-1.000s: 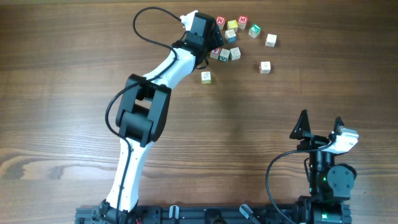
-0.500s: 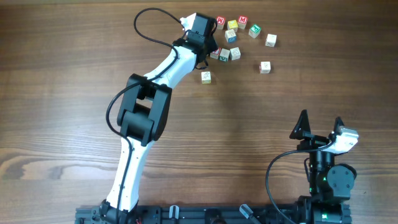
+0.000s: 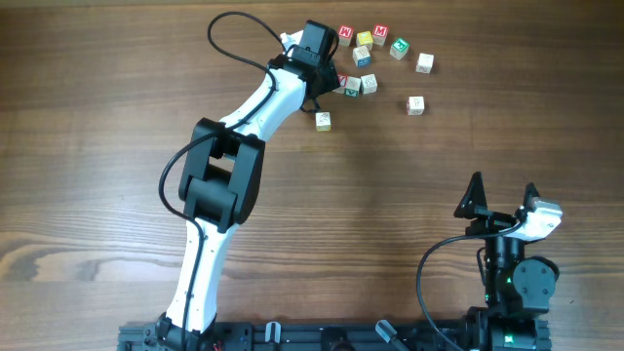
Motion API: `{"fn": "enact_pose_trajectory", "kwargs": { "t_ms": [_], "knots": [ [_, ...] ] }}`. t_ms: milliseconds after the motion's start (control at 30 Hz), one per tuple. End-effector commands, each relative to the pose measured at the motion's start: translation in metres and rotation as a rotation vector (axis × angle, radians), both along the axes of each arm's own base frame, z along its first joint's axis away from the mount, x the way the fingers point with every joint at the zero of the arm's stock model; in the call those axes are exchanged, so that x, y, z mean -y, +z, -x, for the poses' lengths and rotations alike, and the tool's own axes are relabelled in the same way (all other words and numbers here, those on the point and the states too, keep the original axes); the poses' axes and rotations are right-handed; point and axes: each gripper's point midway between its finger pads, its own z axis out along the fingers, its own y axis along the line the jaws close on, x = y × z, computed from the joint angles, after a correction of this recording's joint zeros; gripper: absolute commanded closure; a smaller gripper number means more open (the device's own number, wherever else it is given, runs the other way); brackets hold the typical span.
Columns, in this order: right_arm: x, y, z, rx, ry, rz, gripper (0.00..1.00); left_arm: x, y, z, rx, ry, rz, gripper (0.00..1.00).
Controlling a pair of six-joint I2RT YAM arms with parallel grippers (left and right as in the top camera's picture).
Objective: Form a tower
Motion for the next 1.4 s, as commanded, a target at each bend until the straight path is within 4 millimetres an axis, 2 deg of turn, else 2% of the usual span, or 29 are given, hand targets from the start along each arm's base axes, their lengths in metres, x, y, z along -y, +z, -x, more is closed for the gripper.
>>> {"fn": "enact_pose_trajectory", "kwargs": {
  "t_ms": [0,100,200,267,333,467,500,567,633,767,833,900,967,1033,1100,1200,1267,1367],
  "knots": [
    [-0.001,0.001,0.000,0.007,0.005,-0.007,0.00,-0.004,0.010,0.002,0.003,0.005,-0.006,0.48],
    [-0.001,0.001,0.000,0.008,0.005,-0.007,0.00,-0.004,0.009,0.003,-0.004,0.005,-0.009,0.64],
    [-0.001,0.001,0.000,0.007,0.005,-0.006,0.00,-0.006,0.007,0.008,-0.023,-0.003,-0.023,0.68],
    [-0.001,0.001,0.000,0.007,0.005,-0.006,0.00,-0.007,0.013,0.009,-0.019,-0.005,-0.022,0.69],
    [-0.001,0.001,0.000,0.007,0.005,-0.006,0.00,-0.005,0.038,0.006,0.020,-0.005,-0.004,0.70],
    [-0.001,0.001,0.000,0.007,0.005,-0.006,0.00,-0.005,0.106,0.008,0.112,-0.006,0.038,0.73],
    [-0.001,0.001,0.000,0.007,0.005,-0.007,0.00,-0.006,0.130,0.017,0.125,-0.013,0.045,0.74],
    [-0.001,0.001,0.000,0.007,0.005,-0.007,0.00,-0.005,0.156,0.040,0.108,-0.032,0.038,0.74],
    [-0.001,0.001,0.000,0.007,0.005,-0.006,0.00,0.000,0.164,0.065,0.064,-0.061,0.018,0.74],
    [-0.001,0.001,0.000,0.007,0.005,-0.007,0.00,0.028,0.146,0.118,-0.072,-0.160,-0.054,0.71],
    [-0.001,0.001,0.000,0.007,0.005,-0.007,0.00,0.048,0.134,0.144,-0.123,-0.224,-0.088,0.71],
    [-0.001,0.001,0.000,0.007,0.005,-0.007,0.00,0.058,0.123,0.160,-0.143,-0.253,-0.117,0.71],
    [-0.001,0.001,0.000,0.007,0.005,-0.007,0.00,0.059,0.108,0.173,-0.175,-0.226,-0.137,0.71],
    [-0.001,0.001,0.000,0.007,0.005,-0.006,0.00,0.056,0.093,0.182,-0.205,-0.199,-0.148,0.71],
    [-0.001,0.001,0.000,0.007,0.005,-0.007,0.00,0.051,0.069,0.188,-0.231,-0.161,-0.147,0.71],
    [-0.001,0.001,0.000,0.007,0.005,-0.006,0.00,0.054,0.039,0.180,-0.173,-0.158,-0.122,0.71],
    [-0.001,0.001,0.000,0.007,0.005,-0.007,0.00,0.052,0.029,0.173,-0.126,-0.147,-0.126,0.71],
    [-0.001,0.001,0.000,0.007,0.005,-0.006,0.00,0.039,0.016,0.169,-0.086,-0.117,-0.170,0.70]
  ]
}}
